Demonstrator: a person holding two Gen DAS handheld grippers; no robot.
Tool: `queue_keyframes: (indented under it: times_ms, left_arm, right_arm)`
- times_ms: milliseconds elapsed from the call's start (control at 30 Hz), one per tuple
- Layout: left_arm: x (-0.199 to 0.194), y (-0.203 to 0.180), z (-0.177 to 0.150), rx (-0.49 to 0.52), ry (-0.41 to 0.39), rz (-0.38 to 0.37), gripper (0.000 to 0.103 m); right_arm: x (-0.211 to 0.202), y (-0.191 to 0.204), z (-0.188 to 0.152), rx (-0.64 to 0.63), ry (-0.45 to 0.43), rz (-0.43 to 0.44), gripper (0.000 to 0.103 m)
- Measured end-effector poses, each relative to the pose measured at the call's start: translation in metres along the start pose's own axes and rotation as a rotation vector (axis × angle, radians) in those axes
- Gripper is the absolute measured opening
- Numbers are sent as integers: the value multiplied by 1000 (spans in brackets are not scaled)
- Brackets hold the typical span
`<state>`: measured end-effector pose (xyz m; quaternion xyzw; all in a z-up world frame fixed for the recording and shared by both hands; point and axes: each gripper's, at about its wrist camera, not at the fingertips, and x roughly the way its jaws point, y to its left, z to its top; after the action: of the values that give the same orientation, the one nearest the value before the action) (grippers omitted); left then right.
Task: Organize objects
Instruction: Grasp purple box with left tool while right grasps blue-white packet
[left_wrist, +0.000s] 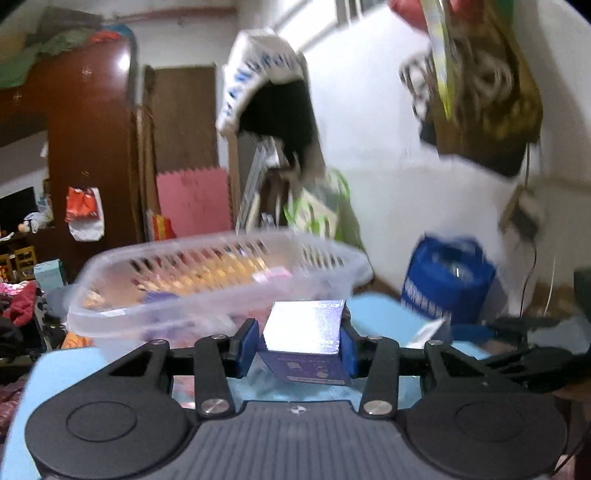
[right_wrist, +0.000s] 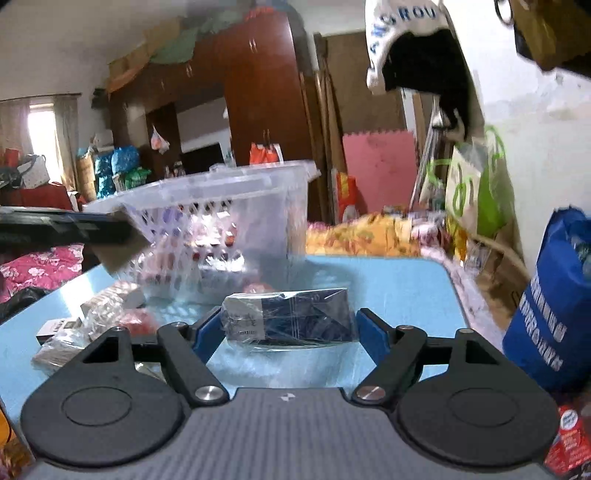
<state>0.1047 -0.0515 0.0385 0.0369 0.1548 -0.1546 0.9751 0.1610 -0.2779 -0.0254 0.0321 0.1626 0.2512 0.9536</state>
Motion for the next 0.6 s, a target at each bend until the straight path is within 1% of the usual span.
queue_keyframes:
  times_ms: [67, 100, 200, 267, 300, 400, 500, 567, 600]
  left_arm:
    - [-17, 10, 12, -10, -44, 18, 49]
    - [-23, 15, 20, -13, -64, 34, 49]
    - [-33, 29, 48, -45, -119, 77, 49]
    - [-30, 37, 68, -63, -147, 111, 49]
    - [-26, 41, 76, -74, -152, 134, 49]
    - [-5, 56, 97, -118, -128, 178, 49]
    - [24, 72, 106, -165, -76, 204, 49]
    - [42, 80, 104, -183, -30, 216, 49]
    - [49, 83, 101, -190, -15, 217, 49]
  right_arm:
    - [-14, 11, 14, -8, -63, 65, 79]
    - [-21, 21, 24, -33, -95, 77, 79]
    - [-37, 54, 59, -141, -198, 78, 79]
    - [-36, 70, 85, -188, -251, 74, 79]
    - [-29, 76, 99, -205, -261, 69, 79]
    - [6, 86, 133, -236, -225, 52, 79]
    - [45, 86, 146, -232, -161, 38, 79]
    - [65, 82, 148, -219, -118, 38, 79]
    - [73, 81, 148, -219, -111, 41, 80]
